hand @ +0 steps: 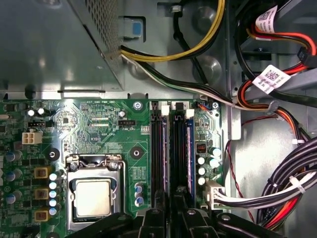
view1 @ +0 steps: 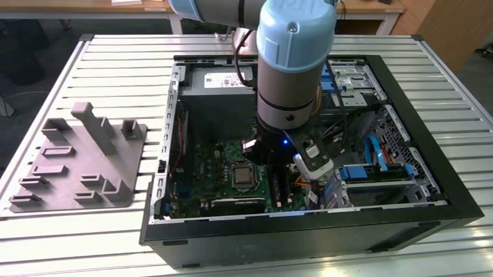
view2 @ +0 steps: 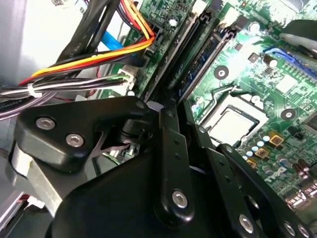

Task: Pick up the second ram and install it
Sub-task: 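Insert the second ram into the second slot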

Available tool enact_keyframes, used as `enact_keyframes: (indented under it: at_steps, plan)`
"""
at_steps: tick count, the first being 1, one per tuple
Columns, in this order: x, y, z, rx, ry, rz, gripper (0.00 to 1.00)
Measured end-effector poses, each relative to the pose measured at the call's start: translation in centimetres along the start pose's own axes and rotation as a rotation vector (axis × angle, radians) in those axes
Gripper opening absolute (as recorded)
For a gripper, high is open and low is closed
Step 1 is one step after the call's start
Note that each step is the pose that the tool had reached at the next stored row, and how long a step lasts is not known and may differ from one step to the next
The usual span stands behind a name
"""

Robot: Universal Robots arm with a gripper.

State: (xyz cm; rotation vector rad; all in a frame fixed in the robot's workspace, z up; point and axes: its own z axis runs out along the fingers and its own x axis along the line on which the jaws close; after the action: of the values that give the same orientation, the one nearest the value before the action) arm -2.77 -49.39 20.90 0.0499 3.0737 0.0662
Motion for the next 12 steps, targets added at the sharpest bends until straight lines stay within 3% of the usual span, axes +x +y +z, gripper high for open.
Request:
enact_keyframes:
  at_steps: [10, 12]
  plan:
    - [-0.27, 0.43, -4.22, 0.0009, -0.0003, 0.0, 0.2]
    - [-0.31, 0.55, -4.79, 0.0017, -0.0002, 0.0, 0.1]
